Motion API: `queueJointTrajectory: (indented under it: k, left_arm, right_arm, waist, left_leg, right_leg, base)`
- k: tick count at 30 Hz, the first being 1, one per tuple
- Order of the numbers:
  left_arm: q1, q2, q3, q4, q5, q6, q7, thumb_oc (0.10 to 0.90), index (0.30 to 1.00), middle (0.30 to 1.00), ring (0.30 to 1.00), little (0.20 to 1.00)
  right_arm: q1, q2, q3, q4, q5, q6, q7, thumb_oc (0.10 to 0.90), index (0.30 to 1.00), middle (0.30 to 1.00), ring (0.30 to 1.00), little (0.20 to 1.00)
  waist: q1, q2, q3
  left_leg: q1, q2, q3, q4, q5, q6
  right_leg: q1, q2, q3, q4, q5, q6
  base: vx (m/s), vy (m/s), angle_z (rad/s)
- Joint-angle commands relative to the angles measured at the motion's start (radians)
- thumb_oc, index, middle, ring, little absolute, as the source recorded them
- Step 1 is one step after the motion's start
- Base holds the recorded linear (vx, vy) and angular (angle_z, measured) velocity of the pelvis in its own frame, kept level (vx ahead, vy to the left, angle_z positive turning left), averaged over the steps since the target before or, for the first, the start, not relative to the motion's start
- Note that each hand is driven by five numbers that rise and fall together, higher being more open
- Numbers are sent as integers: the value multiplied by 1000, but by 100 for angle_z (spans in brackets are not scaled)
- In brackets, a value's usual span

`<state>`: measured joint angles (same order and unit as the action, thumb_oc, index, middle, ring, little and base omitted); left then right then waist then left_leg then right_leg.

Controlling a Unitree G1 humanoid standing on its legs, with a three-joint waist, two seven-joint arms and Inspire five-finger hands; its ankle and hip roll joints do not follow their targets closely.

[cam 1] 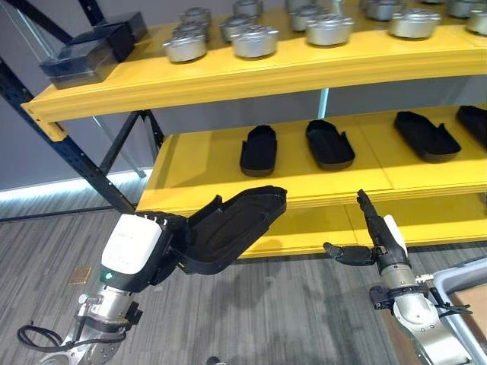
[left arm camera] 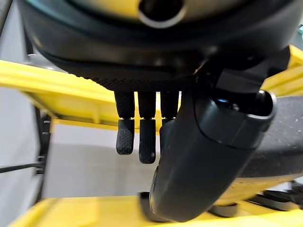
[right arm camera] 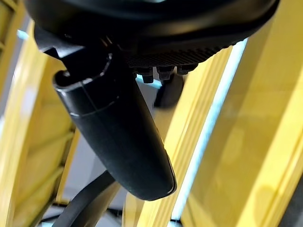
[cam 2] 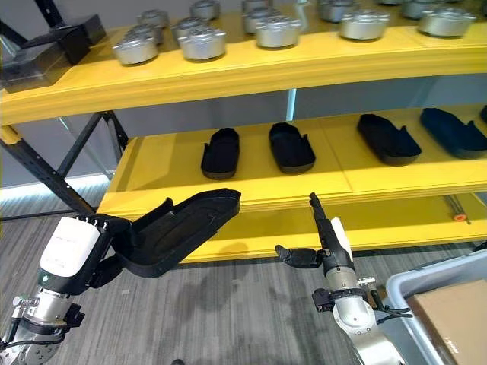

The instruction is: Move parts from the plastic box to the shelf.

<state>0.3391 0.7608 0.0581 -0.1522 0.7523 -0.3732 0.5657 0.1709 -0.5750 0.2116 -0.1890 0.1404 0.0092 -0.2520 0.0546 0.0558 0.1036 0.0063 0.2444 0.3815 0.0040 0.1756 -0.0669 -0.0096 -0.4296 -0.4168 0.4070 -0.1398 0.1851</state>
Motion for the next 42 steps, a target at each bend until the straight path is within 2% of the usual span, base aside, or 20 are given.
queueJointTrajectory:
  k: [1, 2, 4, 6, 7, 8, 10, 11, 13, 14, 16, 17, 19, 21, 22, 29, 31, 37, 38, 42]
  left_arm:
    - [-121, 14, 118, -80, -112, -10, 151, 400, 300, 300, 300, 300]
    - [-134, 18, 110, -75, -111, -13, 145, 400, 300, 300, 300, 300]
    - [-152, 22, 94, -67, -108, -10, 143, 400, 300, 300, 300, 300]
    - [-209, 34, 62, -57, -99, -15, 127, 400, 300, 300, 300, 300]
    - [-218, 37, 58, -55, -102, -15, 123, 400, 300, 300, 300, 300]
    - [-253, 49, 38, -47, -107, -25, 109, 400, 300, 300, 300, 300]
    - [-271, 58, 33, -39, -118, -40, 97, 400, 300, 300, 300, 300]
    - [-281, 66, 26, -30, -121, -50, 99, 400, 300, 300, 300, 300]
    - [-283, 68, 26, -26, -121, -51, 99, 400, 300, 300, 300, 300]
    - [-291, 74, 30, -28, -134, -42, 90, 400, 300, 300, 300, 300]
    - [-295, 83, 29, -31, -141, -24, 92, 400, 300, 300, 300, 300]
    - [-291, 80, 37, -30, -141, -16, 103, 400, 300, 300, 300, 300]
    - [-295, 76, 47, -36, -154, -12, 92, 400, 300, 300, 300, 300]
    - [-294, 65, 54, -45, -162, -9, 77, 400, 300, 300, 300, 300]
    - [-284, 48, 63, -45, -158, -12, 77, 400, 300, 300, 300, 300]
    - [-248, 0, 62, -29, -145, -18, 99, 400, 300, 300, 300, 300]
    - [-237, -9, 65, -29, -140, -17, 95, 400, 300, 300, 300, 300]
    - [-231, -15, 62, -31, -138, -15, 87, 400, 300, 300, 300, 300]
    - [-83, -88, 114, -76, -294, -80, -43, 400, 300, 300, 300, 300]
    - [-162, -85, 35, -65, -253, -66, -49, 400, 300, 300, 300, 300]
  right_arm:
    - [-139, -19, -54, -64, -6, -108, -17, 900, 1000, 1000, 1000, 1000]
    - [-150, -17, -52, -62, -12, -102, -20, 900, 1000, 1000, 1000, 1000]
    - [-165, -11, -45, -53, -16, -95, -25, 900, 1000, 1000, 1000, 1000]
    - [-194, 5, -35, -47, -35, -81, -45, 900, 1000, 1000, 1000, 1000]
    - [-195, 7, -37, -48, -37, -78, -45, 900, 1000, 1000, 1000, 1000]
    - [-195, 17, -41, -46, -30, -62, -45, 900, 1000, 1000, 1000, 1000]
    - [-190, 21, -53, -43, -31, -64, -47, 900, 1000, 1000, 1000, 1000]
    - [-173, 21, -69, -53, -30, -79, -48, 900, 1000, 1000, 1000, 1000]
    - [-165, 21, -80, -63, -24, -83, -41, 900, 1000, 1000, 1000, 1000]
    - [-158, 24, -93, -66, -19, -100, -23, 900, 1000, 1000, 1000, 1000]
    - [-164, 28, -95, -67, -25, -107, -7, 900, 1000, 1000, 1000, 1000]
    - [-178, 31, -91, -64, -33, -97, 4, 900, 1000, 1000, 1000, 1000]
    - [-184, 35, -88, -53, -17, -90, 0, 900, 1000, 1000, 1000, 1000]
    - [-182, 40, -89, -47, -7, -87, 9, 900, 1000, 1000, 1000, 1000]
    - [-171, 43, -96, -44, -4, -101, 30, 900, 1000, 1000, 1000, 1000]
    - [-137, 51, -106, -51, 21, -90, 72, 900, 1000, 1000, 1000, 1000]
    - [-130, 47, -111, -55, -26, -106, 79, 900, 1000, 1000, 1000, 1000]
    - [-135, 41, -108, -63, -79, -70, 37, 900, 1000, 1000, 1000, 1000]
    - [-94, -27, -148, -104, 6, -374, 120, 900, 1000, 1000, 1000, 1000]
    - [-130, -8, -139, -68, 9, -379, 66, 900, 1000, 1000, 1000, 1000]
  waist:
    - [22, 4, -27]
    - [28, -1, -27]
    - [35, -6, -26]
    - [37, -12, -19]
    - [36, -13, -18]
    - [28, -21, -11]
    - [25, -25, -8]
    - [11, -31, -4]
    - [7, -34, -5]
    - [8, -43, -4]
    - [17, -48, -3]
    - [24, -46, 0]
    - [17, -52, 8]
    - [13, -54, 9]
    - [8, -51, 3]
    - [-3, -44, -36]
    - [-5, -46, -43]
    - [-5, -47, -48]
    - [53, -57, -9]
    - [30, -51, -22]
  left_leg:
    - [27, 48, -53, 55, -110, -64]
    - [21, 18, -70, 80, -146, -51]
    - [14, -8, -87, 107, -173, -39]
    - [7, -67, -119, 146, -216, 2]
    - [3, -73, -121, 149, -216, 8]
    - [7, -108, -132, 165, -243, 34]
    - [3, -129, -135, 169, -251, 53]
    - [11, -147, -139, 158, -258, 68]
    - [19, -146, -128, 143, -252, 68]
    - [28, -144, -95, 128, -255, 63]
    - [47, -141, -70, 103, -254, 60]
    - [73, -140, -37, 58, -245, 51]
    - [75, -144, -38, 67, -252, 41]
    - [67, -147, -45, 86, -260, 46]
    - [63, -140, -45, 84, -252, 45]
    - [80, -126, -21, 31, -223, 25]
    - [85, -122, -14, 30, -223, 19]
    - [87, -113, -4, 34, -226, 9]
    - [52, -84, -119, 67, -236, -25]
    - [68, -56, -95, -3, -188, -33]
  right_leg:
    - [46, 125, -26, -124, -35, -50]
    - [50, 114, -16, -118, -33, -45]
    - [57, 100, -5, -117, -23, -41]
    - [57, 60, 39, -103, 26, -33]
    - [53, 56, 44, -102, 38, -32]
    - [39, 27, 88, -68, 81, -21]
    - [19, 21, 121, -45, 110, -17]
    - [-11, 45, 162, -12, 137, -11]
    - [-21, 75, 169, -15, 121, -11]
    - [-27, 102, 129, -40, 108, -9]
    - [-32, 108, 83, -66, 133, -10]
    - [-33, 142, 31, -110, 107, -8]
    - [-16, 174, 34, -182, 114, -10]
    - [-11, 179, 58, -180, 106, -16]
    - [9, 195, 66, -202, 78, -27]
    - [67, 203, 64, -296, 81, -25]
    - [76, 197, 61, -315, 89, -22]
    - [89, 183, 52, -355, 114, -14]
    - [93, 170, 49, -431, 167, -7]
    - [93, 162, 34, -432, 177, -1]
  base:
    - [-28, 409, 33]
    - [-21, 382, 35]
    - [-21, 391, 10]
    - [-43, 480, 9]
    - [-13, 403, 14]
    - [5, 356, 14]
    - [8, 316, 14]
    - [-1, 197, 6]
    - [9, 114, 7]
    - [9, 44, 1]
    - [1, 37, -30]
    - [-4, 19, -51]
    - [19, -45, -43]
    - [35, -44, -18]
    - [31, -43, -9]
    - [68, -22, -13]
    - [67, -35, -2]
    - [22, -19, 0]
    - [-34, 21, -1]
    - [-63, 77, 0]
